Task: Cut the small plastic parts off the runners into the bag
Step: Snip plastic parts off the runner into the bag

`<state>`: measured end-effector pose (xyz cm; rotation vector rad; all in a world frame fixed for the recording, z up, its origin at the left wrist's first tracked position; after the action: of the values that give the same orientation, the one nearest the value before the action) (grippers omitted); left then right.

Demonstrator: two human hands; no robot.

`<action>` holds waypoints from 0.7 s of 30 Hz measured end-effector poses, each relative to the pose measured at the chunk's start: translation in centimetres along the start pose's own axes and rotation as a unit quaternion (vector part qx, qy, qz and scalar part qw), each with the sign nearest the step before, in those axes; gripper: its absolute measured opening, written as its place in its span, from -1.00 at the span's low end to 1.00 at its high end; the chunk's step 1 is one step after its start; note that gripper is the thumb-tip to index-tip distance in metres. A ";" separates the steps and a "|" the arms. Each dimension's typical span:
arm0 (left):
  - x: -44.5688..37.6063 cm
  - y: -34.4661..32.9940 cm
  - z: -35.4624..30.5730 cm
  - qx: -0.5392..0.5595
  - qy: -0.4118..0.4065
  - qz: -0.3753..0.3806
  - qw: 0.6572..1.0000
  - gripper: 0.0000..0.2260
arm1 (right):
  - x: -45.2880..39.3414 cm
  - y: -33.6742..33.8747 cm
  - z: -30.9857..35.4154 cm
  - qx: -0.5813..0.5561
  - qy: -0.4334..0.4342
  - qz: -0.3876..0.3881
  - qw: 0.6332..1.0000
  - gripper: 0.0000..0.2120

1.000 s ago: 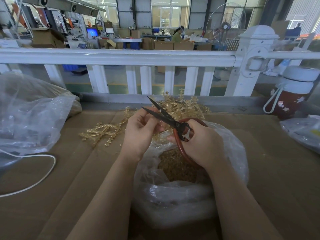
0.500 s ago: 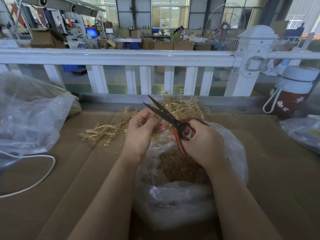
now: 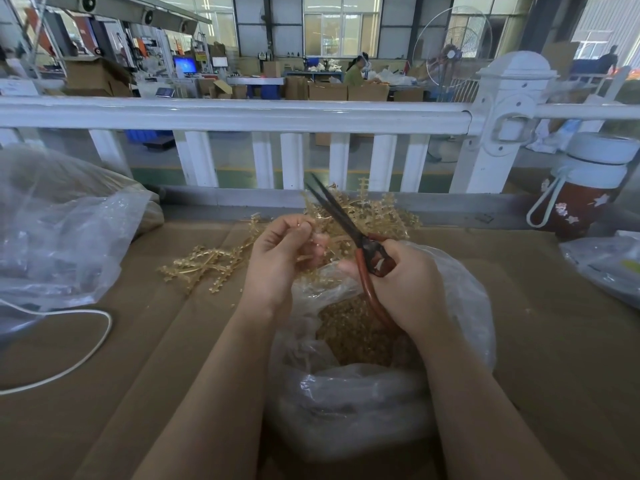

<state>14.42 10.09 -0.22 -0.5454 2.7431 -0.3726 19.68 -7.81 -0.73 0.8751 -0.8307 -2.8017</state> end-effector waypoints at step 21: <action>-0.4 0.9 0.3 0.092 0.032 -0.054 0.994 -0.85 | -0.4 0.2 -0.9 -0.190 -0.111 0.020 0.975 -0.77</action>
<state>14.56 11.05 -0.67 -0.6448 2.7073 -0.6737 20.50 -8.25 -1.05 0.4879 -0.3024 -2.9118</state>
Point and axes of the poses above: each hand's wrist, its own x-axis away from the middle knuckle, its own y-axis out of the back of the hand, z = x × y, the point moved 8 cm from there along -x, towards the middle knuckle
